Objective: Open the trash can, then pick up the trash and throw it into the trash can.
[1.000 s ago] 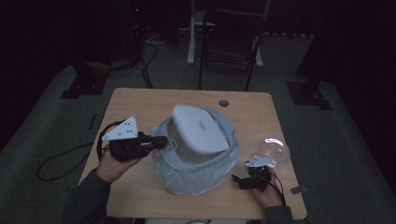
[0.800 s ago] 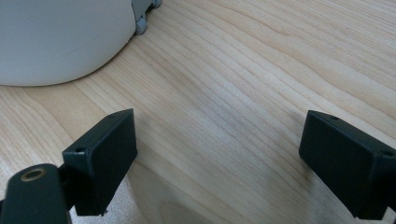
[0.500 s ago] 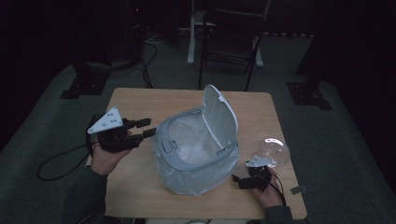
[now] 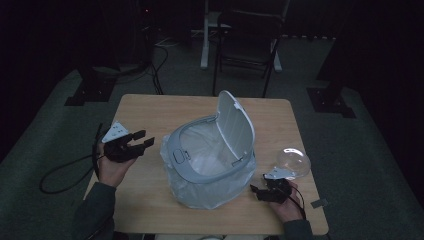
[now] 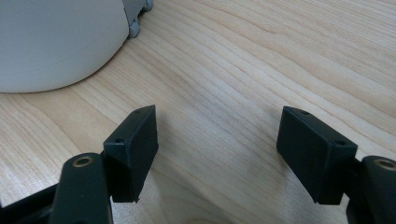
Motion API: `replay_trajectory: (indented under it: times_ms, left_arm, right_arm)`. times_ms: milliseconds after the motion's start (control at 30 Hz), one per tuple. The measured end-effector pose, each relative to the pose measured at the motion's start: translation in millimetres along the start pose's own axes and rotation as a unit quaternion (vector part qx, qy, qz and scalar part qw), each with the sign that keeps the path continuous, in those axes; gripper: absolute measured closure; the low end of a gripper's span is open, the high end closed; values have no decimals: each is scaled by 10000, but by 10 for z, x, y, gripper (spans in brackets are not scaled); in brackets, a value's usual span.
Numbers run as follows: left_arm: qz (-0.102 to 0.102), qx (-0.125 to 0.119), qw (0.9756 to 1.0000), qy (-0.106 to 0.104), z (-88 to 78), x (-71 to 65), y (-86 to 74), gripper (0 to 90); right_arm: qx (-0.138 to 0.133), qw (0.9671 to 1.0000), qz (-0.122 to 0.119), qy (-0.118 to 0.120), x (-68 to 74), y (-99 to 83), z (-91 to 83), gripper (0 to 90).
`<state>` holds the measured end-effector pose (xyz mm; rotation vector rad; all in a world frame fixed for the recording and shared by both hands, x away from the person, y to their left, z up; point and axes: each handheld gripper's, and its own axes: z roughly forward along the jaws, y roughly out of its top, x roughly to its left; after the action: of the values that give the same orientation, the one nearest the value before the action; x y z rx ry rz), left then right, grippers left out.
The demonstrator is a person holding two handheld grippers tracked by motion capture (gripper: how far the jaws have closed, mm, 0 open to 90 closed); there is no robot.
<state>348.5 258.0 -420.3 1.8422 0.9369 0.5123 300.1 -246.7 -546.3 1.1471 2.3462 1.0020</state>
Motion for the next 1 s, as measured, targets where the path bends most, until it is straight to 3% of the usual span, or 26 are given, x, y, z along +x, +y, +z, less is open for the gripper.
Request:
replay_trajectory:
  times_ms: [167, 400, 467, 533, 667, 800, 1000]
  left_arm:
    - [-231, 168, 9996, 30, 115, 75, -185, 506]
    - [-398, 378, 9985, 39, 241, 119, -395, 506]
    - [-443, 423, 9981, 69, 282, 134, -462, 504]
    - [-513, 453, 9976, 89, 317, 150, -528, 502]
    - [-611, 521, 9967, 129, 383, 182, -654, 498]
    - [-661, 663, 9955, 155, 435, 218, -720, 492]
    - [-685, 710, 9950, 154, 460, 229, -767, 491]
  right_arm:
    - [1, 10000, -45, 51, 1, -7, -5, 272]
    - [22, 10000, -51, 60, 7, 0, -8, 299]
    - [74, 9999, -109, 103, 20, 16, -29, 413]
    - [50, 9998, -170, 72, 33, 35, -56, 447]
    - [-266, 9994, -219, 50, 57, 114, -201, 564]
    - [-562, 9979, -267, -154, 61, 219, -368, 735]
    - [-888, 9943, -16, -589, -54, 340, -542, 896]
